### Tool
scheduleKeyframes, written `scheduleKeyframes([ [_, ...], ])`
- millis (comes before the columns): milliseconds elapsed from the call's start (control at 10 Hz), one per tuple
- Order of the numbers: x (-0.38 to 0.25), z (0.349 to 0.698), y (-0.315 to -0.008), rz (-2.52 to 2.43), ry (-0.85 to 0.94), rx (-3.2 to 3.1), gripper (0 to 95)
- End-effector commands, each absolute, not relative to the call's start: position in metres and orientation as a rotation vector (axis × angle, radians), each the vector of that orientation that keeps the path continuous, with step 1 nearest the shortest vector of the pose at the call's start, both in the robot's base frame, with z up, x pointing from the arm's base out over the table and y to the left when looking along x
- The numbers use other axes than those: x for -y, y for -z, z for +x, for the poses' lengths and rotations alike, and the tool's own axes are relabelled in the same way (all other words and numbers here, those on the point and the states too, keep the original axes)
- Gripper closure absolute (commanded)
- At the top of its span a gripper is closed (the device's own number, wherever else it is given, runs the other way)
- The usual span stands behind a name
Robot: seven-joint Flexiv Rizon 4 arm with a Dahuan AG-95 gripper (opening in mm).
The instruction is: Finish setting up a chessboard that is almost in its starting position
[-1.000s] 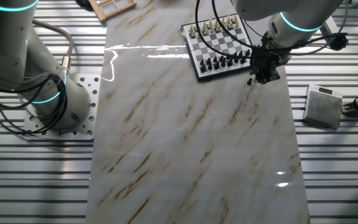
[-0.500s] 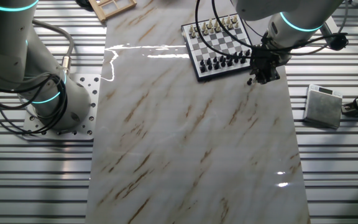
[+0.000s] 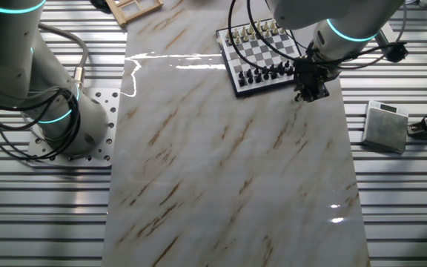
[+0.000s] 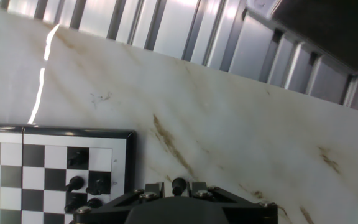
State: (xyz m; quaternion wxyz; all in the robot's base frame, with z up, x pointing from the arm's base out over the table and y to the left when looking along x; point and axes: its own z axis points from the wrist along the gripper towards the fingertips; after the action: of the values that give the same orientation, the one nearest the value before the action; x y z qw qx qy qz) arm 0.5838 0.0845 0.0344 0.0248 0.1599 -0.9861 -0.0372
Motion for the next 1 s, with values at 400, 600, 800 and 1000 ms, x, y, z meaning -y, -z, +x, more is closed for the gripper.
scheduleKeyframes([
  [400, -0.0848, 0.5856, -0.0332, 0.494, 0.119, 3.049, 76.0],
  [600, -0.0848, 0.5857, -0.0331, 0.495, 0.118, 3.048, 76.0],
  [800, -0.0842, 0.5862, -0.0322, 0.493, 0.120, 3.047, 76.0],
  [1000, -0.0837, 0.5866, -0.0312, 0.493, 0.122, 3.045, 76.0],
])
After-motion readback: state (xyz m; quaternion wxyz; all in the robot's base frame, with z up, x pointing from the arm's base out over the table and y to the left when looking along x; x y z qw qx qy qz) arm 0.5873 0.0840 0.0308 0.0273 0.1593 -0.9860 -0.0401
